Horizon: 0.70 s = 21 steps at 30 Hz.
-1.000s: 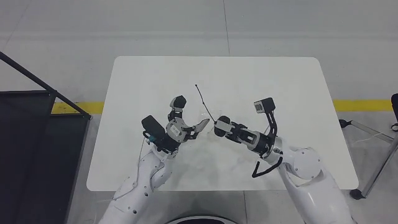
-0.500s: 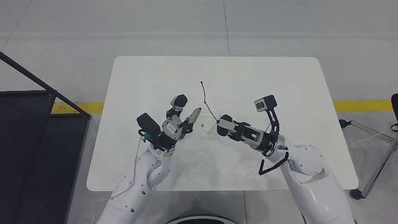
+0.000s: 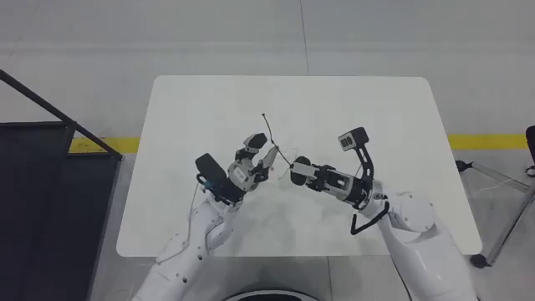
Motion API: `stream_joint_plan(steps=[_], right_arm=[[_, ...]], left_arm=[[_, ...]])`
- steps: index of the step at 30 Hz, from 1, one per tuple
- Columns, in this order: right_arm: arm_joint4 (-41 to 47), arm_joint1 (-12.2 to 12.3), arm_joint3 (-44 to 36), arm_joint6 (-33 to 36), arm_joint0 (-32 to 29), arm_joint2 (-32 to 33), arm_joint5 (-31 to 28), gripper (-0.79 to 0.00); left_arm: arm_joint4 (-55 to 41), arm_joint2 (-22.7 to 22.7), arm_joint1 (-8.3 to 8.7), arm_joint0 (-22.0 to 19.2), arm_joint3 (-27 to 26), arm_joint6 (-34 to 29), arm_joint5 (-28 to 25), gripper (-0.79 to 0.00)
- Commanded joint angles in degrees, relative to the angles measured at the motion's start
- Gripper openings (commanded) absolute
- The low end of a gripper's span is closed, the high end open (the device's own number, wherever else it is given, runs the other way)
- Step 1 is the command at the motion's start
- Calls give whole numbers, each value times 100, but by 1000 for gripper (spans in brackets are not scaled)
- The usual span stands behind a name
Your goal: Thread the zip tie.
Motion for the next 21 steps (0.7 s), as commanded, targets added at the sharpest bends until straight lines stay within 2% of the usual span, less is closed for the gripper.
stream_joint_plan(steps=[1,21], right_arm=[[-2,1,4,1,3,-8,7,-785],[-20,11,20,-35,37,-50,57,-785]], left_arm=[[0,31,-10,-16,6,46,15,-425],[72,104,-49,-62,27,229,80,-536]])
